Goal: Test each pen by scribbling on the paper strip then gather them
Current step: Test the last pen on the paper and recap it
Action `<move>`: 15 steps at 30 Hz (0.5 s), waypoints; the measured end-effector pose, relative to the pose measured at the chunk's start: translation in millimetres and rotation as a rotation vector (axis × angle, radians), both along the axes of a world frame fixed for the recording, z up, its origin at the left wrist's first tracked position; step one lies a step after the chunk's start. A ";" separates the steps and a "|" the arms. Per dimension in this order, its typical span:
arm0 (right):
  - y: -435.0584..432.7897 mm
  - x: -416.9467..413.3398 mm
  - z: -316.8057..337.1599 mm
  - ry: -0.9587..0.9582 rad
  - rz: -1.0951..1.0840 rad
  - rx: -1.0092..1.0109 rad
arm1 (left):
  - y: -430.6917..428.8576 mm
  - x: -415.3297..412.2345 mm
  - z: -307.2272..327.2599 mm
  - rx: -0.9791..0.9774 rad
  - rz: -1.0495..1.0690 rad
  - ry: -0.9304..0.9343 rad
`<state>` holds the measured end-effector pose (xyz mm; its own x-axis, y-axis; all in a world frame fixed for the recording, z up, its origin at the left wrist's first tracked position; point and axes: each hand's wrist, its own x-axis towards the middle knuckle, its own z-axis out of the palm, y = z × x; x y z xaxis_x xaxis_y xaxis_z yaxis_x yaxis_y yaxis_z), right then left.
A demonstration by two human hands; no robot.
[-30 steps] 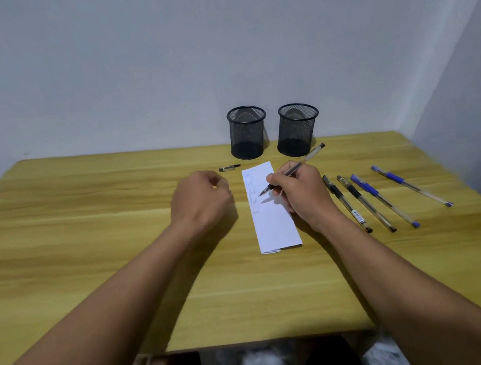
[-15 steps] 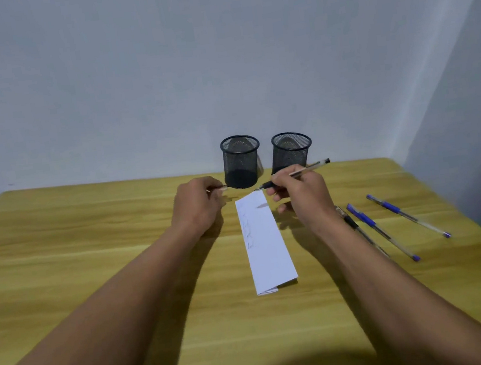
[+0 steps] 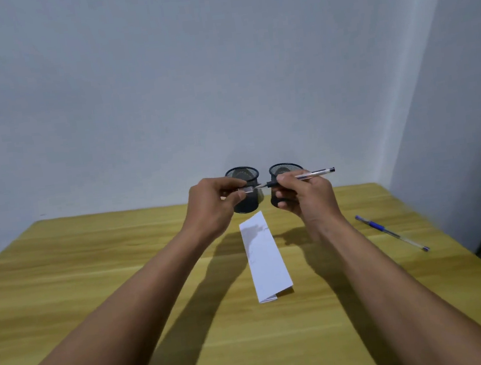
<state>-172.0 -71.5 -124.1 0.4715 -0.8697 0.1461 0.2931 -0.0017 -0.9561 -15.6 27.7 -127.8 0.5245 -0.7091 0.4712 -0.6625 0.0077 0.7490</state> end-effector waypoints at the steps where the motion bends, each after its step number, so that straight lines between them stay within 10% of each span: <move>1: 1.3 -3.3 3.3 -0.007 0.007 -0.003 | 1.0 -2.2 2.4 -0.006 -0.011 0.014; 15: 12.9 -26.5 20.9 0.007 0.145 0.071 | 5.1 -31.6 15.4 -0.071 -0.206 0.237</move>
<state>-198.5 -58.6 -103.3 0.5939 -0.8002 0.0831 0.2787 0.1078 -0.9543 -47.1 32.8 -112.4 0.4742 -0.7816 0.4052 -0.4487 0.1814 0.8751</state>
